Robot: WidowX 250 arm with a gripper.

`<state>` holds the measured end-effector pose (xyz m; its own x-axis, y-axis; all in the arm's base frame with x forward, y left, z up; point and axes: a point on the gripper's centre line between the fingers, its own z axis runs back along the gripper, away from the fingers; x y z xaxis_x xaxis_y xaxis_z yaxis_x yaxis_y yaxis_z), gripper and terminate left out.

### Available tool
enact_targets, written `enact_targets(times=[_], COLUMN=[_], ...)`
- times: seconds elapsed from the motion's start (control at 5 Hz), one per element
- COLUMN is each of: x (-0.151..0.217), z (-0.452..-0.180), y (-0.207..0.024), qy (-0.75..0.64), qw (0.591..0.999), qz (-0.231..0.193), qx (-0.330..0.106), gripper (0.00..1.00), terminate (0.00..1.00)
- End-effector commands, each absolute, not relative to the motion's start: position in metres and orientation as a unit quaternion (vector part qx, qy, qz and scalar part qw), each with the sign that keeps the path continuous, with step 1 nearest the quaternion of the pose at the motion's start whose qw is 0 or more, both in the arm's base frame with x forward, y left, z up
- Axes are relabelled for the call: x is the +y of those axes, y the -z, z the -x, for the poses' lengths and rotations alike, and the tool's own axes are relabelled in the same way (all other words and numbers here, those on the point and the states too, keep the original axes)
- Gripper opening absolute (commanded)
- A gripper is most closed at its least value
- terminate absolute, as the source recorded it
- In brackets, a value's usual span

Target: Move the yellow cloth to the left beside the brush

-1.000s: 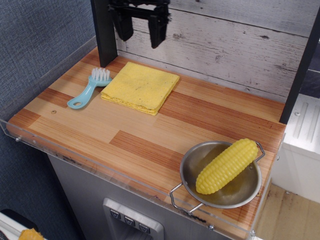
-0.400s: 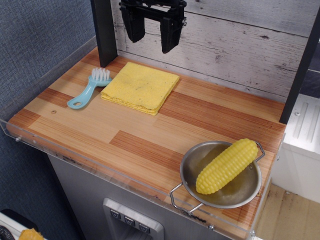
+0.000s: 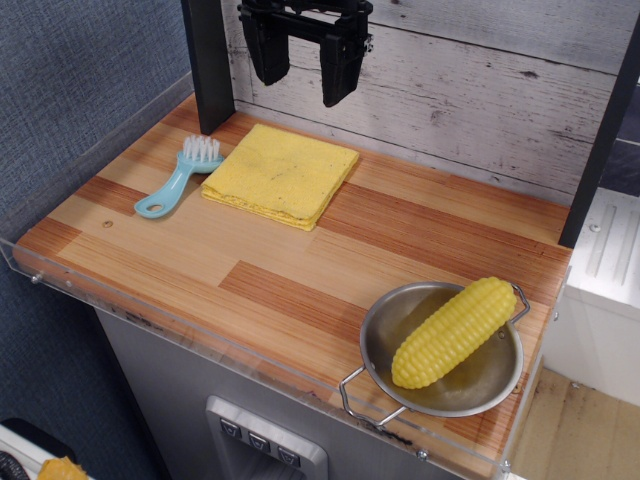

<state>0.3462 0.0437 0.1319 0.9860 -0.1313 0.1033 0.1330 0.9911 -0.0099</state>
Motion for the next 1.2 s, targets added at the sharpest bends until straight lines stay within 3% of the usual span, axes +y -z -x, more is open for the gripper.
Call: enact_targets(times=[0.0, 0.8, 1.0], x=[0.0444, 0.0444, 0.0444], z=[-0.348, -0.348, -0.348], y=[-0.1593, -0.1593, -0.1593], qy=[0.068, 0.068, 0.068], qw=[0.994, 0.994, 0.994], qz=[0.002, 0.002, 0.002], qx=[-0.088, -0.088, -0.088], gripper=[1.0, 1.0, 1.0], terminate=[0.0, 0.0, 1.0])
